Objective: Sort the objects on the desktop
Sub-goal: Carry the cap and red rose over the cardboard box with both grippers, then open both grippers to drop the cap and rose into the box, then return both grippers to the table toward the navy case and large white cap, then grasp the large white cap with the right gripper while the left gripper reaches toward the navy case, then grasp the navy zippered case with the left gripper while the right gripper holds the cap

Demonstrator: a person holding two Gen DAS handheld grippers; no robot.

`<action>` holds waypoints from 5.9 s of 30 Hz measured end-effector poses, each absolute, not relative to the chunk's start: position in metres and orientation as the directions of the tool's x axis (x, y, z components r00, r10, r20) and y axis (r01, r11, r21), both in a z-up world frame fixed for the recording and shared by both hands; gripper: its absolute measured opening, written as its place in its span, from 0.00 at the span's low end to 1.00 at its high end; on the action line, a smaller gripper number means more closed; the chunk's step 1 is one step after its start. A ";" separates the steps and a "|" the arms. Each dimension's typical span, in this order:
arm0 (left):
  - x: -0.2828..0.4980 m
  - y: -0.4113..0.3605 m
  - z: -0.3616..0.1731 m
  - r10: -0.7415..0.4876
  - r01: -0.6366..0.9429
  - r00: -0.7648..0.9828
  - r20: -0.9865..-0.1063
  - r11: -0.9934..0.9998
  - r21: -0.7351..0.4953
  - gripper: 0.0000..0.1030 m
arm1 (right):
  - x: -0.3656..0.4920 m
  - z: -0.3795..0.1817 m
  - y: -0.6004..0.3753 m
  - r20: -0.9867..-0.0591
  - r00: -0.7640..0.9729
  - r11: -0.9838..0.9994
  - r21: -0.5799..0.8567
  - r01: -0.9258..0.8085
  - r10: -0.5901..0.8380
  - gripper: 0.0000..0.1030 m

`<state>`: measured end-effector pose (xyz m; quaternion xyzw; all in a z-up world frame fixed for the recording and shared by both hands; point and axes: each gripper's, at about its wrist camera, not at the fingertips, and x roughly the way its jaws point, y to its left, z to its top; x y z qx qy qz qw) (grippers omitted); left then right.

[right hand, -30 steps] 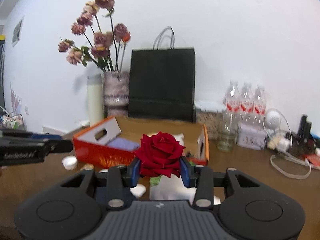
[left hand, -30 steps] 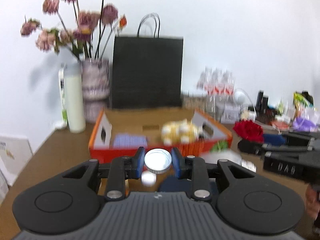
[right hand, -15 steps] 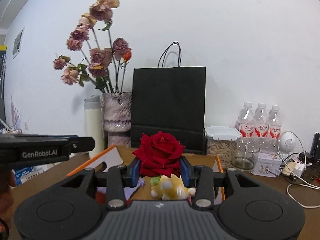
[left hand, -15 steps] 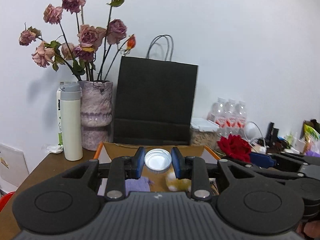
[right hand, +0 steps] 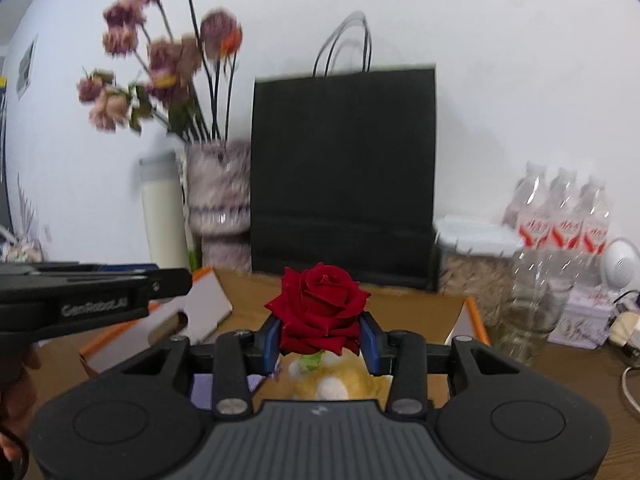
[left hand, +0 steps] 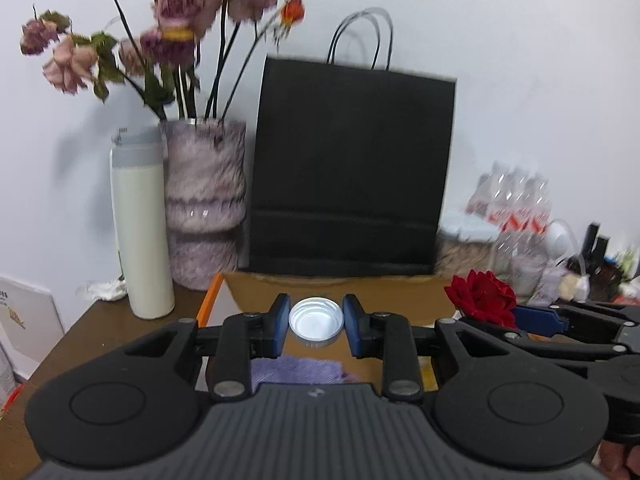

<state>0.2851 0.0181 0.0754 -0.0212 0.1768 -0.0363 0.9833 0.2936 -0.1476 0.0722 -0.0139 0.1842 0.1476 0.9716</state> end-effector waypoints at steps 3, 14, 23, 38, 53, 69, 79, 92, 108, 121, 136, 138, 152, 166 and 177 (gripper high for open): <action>0.296 0.018 0.063 -0.055 0.046 0.923 -0.380 0.998 -0.032 0.28 | 0.301 0.062 -0.142 -0.400 0.866 0.947 0.024 -0.319 0.302 0.38; 0.301 0.010 0.042 -0.039 0.050 0.898 -0.439 0.999 0.014 0.28 | 0.305 0.048 -0.128 -0.466 0.824 0.930 -0.007 -0.369 0.323 0.38; 0.306 0.009 0.035 -0.051 0.064 0.877 -0.478 0.998 0.011 0.28 | 0.309 0.042 -0.126 -0.526 0.786 0.923 -0.007 -0.384 0.323 0.38; 0.296 0.009 0.043 0.010 0.012 0.902 -0.432 0.999 0.047 0.53 | 0.305 0.052 -0.132 -0.487 0.825 0.938 -0.028 -0.345 0.288 0.54; 0.286 0.015 0.058 0.112 -0.101 0.933 -0.342 0.994 0.051 1.00 | 0.306 0.067 -0.154 -0.469 0.841 0.956 0.022 -0.294 0.269 1.00; 0.274 0.017 0.067 0.072 -0.078 0.938 -0.338 0.997 -0.005 1.00 | 0.293 0.075 -0.160 -0.451 0.855 0.960 0.015 -0.280 0.256 1.00; 0.240 0.021 0.077 0.055 -0.076 0.946 -0.319 0.996 -0.051 1.00 | 0.263 0.086 -0.171 -0.419 0.868 0.959 0.029 -0.281 0.267 1.00; 0.182 0.022 0.086 0.020 -0.047 0.949 -0.315 0.996 -0.077 1.00 | 0.204 0.089 -0.184 -0.425 0.866 0.961 0.033 -0.274 0.262 1.00; 0.099 0.054 0.073 0.040 -0.066 0.930 -0.365 0.996 -0.059 1.00 | 0.126 0.053 -0.200 -0.493 0.845 0.972 -0.001 -0.237 0.206 1.00; 0.069 0.089 0.038 0.079 -0.114 0.883 -0.463 0.992 -0.047 1.00 | 0.096 0.023 -0.217 -0.541 0.822 0.981 0.025 -0.194 0.177 0.98; 0.097 0.046 0.029 -0.011 -0.004 0.862 -0.507 1.000 -0.029 1.00 | 0.131 0.018 -0.198 -0.570 0.777 0.961 0.093 -0.262 0.267 0.69; 0.099 0.042 0.028 -0.015 0.002 0.860 -0.511 1.000 -0.027 1.00 | 0.136 0.017 -0.198 -0.577 0.765 0.955 0.114 -0.272 0.287 0.60; 0.111 -0.010 0.042 -0.055 0.039 0.850 -0.524 0.998 -0.041 1.00 | 0.133 0.017 -0.207 -0.572 0.686 0.892 0.244 -0.381 0.450 0.37; 0.114 -0.021 0.047 0.004 -0.015 0.838 -0.545 1.000 -0.015 1.00 | 0.113 0.032 -0.208 -0.503 0.701 0.862 0.261 -0.435 0.506 0.37; 0.133 -0.063 0.035 0.028 -0.005 0.804 -0.594 0.999 0.039 1.00 | 0.121 0.030 -0.247 -0.501 0.794 0.938 0.152 -0.310 0.344 0.37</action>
